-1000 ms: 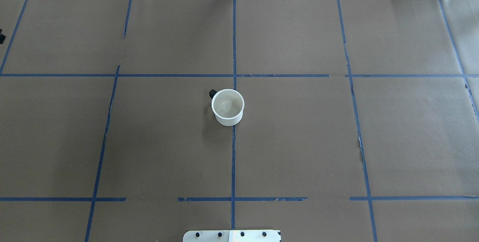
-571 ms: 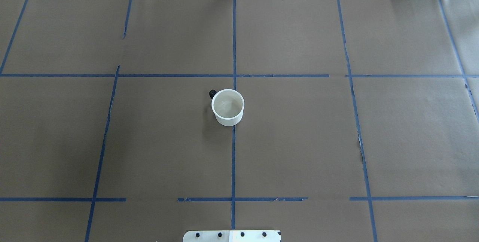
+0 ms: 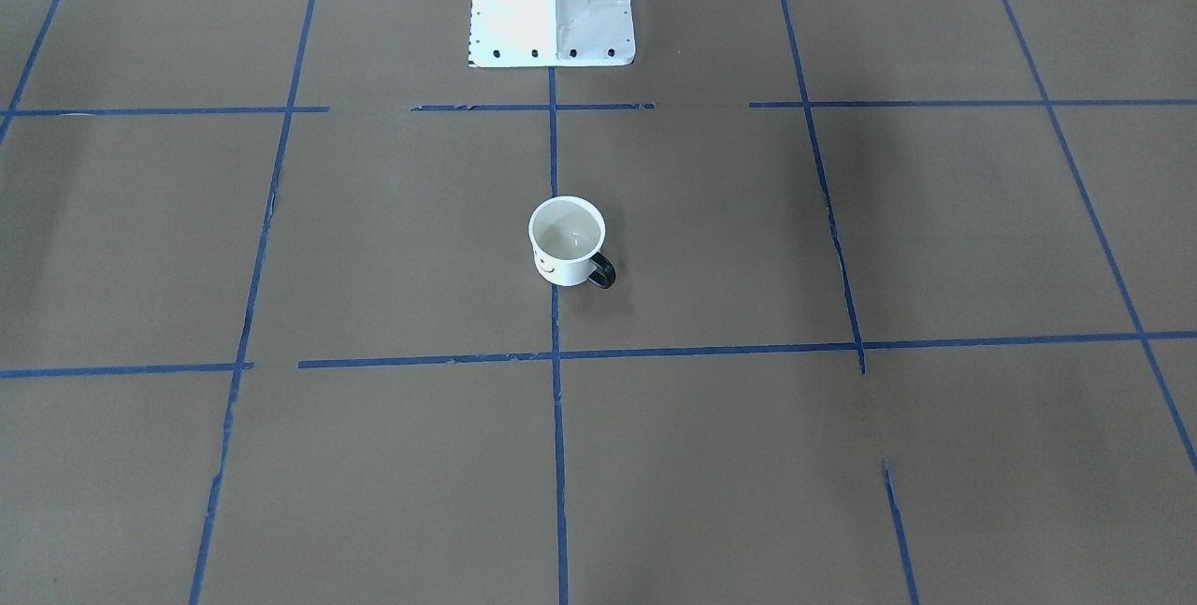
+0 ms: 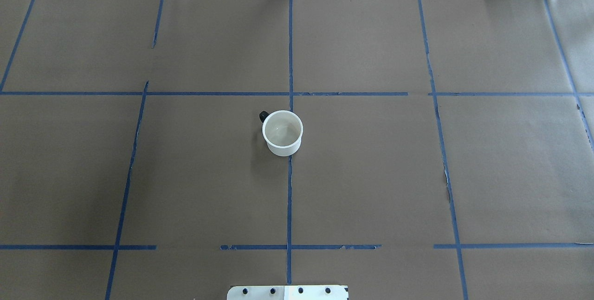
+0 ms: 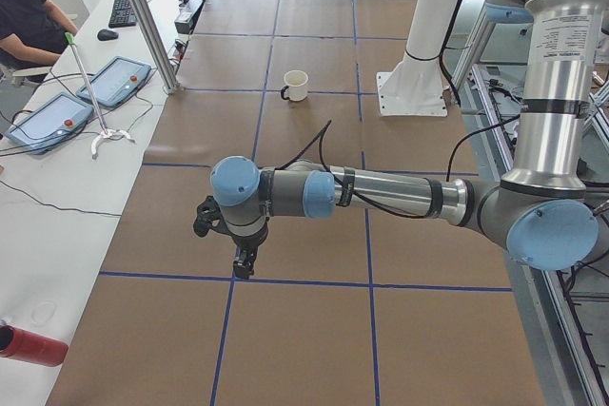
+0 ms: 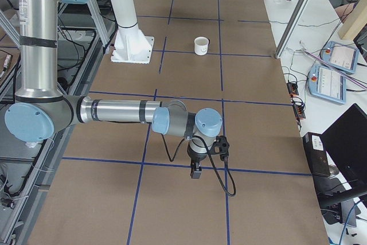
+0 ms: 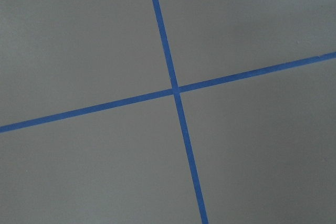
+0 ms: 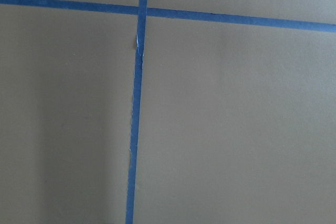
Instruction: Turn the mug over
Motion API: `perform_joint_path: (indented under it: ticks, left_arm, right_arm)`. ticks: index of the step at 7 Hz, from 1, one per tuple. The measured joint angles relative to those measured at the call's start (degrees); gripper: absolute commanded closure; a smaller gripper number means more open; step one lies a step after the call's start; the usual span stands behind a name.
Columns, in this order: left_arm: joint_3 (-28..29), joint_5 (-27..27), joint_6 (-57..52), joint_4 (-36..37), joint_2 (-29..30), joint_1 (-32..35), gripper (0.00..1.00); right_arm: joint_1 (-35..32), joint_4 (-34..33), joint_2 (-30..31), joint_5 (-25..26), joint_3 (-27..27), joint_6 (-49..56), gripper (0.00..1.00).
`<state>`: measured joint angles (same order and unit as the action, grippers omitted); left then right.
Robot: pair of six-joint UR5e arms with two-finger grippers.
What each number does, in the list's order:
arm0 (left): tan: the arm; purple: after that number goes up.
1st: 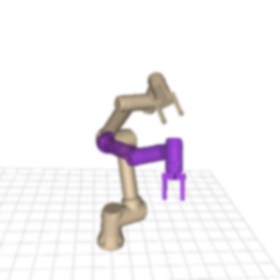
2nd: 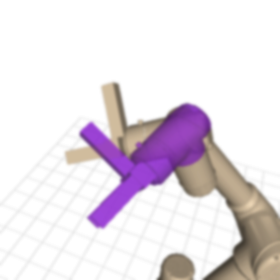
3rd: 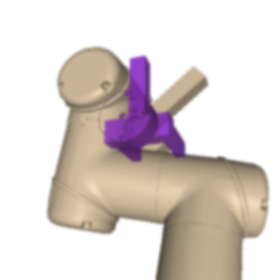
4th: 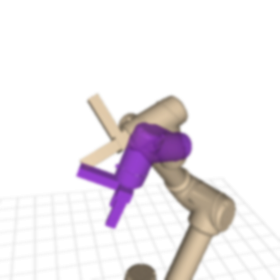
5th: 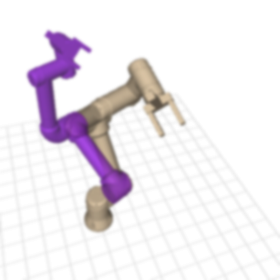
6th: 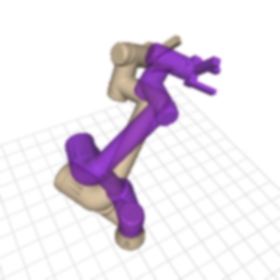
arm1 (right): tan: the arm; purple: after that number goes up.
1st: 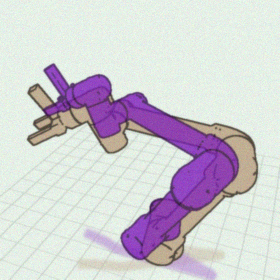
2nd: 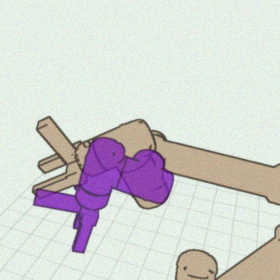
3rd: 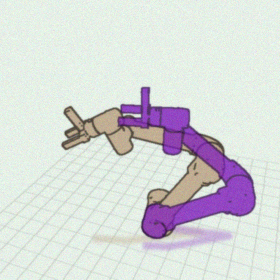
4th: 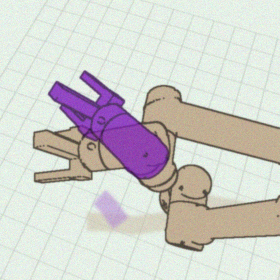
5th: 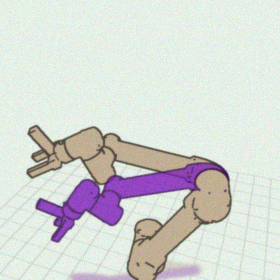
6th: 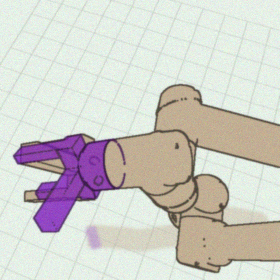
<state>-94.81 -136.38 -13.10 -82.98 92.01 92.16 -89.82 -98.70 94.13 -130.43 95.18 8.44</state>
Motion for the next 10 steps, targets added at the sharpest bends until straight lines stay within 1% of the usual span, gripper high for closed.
perform_joint_path:
  ticks: [3,10]
  left_arm:
    - [0.1,0.1,-0.1,0.9,-0.6,0.1,0.0]
    - [-2.1,0.1,-0.3,0.5,-3.0,0.1,0.0]
  right_arm:
    - [0.0,0.0,0.0,0.0,0.0,0.0,0.0]
    - [0.0,0.0,0.0,0.0,0.0,0.0,0.0]
